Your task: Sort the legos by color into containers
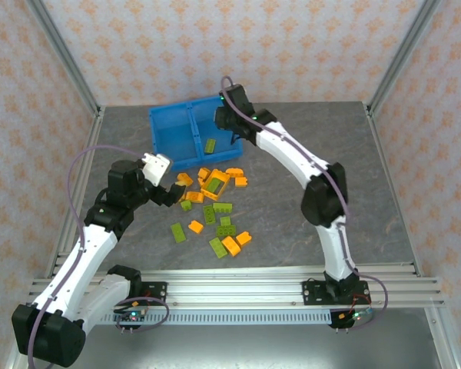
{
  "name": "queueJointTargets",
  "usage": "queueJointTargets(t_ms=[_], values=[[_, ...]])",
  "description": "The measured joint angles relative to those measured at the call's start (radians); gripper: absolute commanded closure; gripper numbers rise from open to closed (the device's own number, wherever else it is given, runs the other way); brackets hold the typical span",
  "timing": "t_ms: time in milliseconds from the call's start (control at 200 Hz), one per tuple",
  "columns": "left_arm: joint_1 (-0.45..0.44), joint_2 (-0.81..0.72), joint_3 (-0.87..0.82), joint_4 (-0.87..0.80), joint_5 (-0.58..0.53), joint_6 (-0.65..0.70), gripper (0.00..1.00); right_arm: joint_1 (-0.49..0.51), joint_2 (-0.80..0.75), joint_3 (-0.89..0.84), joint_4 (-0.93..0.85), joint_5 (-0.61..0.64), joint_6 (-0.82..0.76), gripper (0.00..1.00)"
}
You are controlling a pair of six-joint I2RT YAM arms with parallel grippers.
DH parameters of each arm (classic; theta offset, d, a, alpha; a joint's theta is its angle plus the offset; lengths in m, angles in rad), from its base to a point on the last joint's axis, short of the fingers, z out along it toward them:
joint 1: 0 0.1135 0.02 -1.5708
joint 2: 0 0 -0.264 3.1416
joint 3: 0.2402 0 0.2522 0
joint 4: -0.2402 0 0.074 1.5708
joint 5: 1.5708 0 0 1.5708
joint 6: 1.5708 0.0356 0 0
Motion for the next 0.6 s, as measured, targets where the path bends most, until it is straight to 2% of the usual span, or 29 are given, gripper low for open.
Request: queueJointTargets(t_ms=[160,245,385,601], values=[[0.0,0.0,0.0,0.0,-0.021,-0.003,0.0,-0.002,0.293,0.314,-0.101,-0.028,-0.008,0.76],[0.0,0.0,0.0,0.0,-0.029,-0.009,0.0,-0.002,0.389,0.399,-0.13,-0.037,-0.006,0.72],[0.0,0.009,0.002,0.001,-0.055,-0.036,0.0,-0.002,0.426,0.406,-0.164,-0.052,0.006,0.56],[0.0,0.069,0.041,-0.002,-0.134,-0.163,0.0,-0.005,0.397,0.426,-0.173,-0.075,0.015,0.5]])
